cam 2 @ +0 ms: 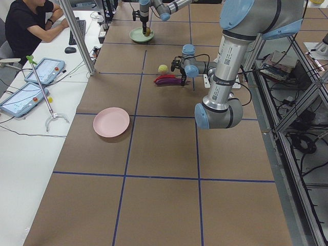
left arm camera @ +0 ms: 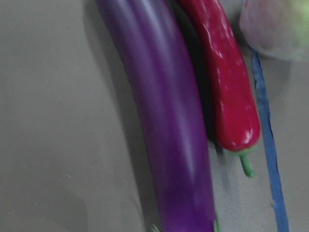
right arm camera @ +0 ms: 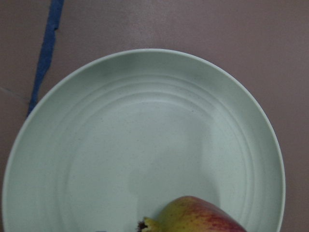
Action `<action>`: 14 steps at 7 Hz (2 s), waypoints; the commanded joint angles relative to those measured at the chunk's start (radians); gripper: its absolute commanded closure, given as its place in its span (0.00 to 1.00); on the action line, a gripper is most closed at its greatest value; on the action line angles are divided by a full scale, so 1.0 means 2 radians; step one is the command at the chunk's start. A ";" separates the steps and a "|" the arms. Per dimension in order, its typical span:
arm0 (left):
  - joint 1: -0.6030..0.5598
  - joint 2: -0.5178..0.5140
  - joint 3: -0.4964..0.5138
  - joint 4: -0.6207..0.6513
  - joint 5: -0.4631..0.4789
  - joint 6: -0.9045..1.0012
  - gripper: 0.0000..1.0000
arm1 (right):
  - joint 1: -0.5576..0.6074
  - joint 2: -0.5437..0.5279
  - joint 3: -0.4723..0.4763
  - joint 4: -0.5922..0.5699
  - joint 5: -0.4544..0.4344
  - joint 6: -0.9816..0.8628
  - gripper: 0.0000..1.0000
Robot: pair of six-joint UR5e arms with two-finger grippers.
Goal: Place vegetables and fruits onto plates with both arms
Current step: 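Grasp purple eggplant with left gripper while right gripper returns toward peach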
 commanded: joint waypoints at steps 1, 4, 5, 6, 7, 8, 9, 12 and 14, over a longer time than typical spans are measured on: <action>-0.003 -0.005 -0.001 -0.001 0.016 0.000 1.00 | 0.000 -0.014 0.045 0.001 0.033 0.014 0.00; -0.121 0.011 -0.043 -0.001 0.011 -0.002 1.00 | -0.111 -0.036 0.185 0.000 0.061 0.252 0.00; -0.162 0.031 -0.041 0.000 0.009 -0.001 1.00 | -0.160 -0.023 0.208 -0.002 0.027 0.331 0.00; -0.202 0.052 -0.033 -0.004 -0.011 0.003 1.00 | -0.219 0.003 0.210 -0.005 -0.017 0.411 0.00; -0.228 0.055 -0.025 0.002 -0.030 0.076 0.99 | -0.253 0.033 0.202 -0.007 -0.052 0.488 0.00; -0.260 0.076 -0.007 0.002 -0.033 0.124 0.99 | -0.269 0.053 0.197 -0.007 -0.066 0.544 0.00; -0.280 0.076 0.025 -0.005 -0.032 0.170 0.98 | -0.276 0.076 0.180 -0.007 -0.073 0.568 0.00; -0.286 0.070 0.051 -0.007 -0.031 0.187 0.98 | -0.283 0.138 0.102 -0.007 -0.078 0.605 0.00; -0.286 0.069 0.059 -0.007 -0.032 0.188 0.98 | -0.283 0.165 0.079 -0.006 -0.081 0.605 0.00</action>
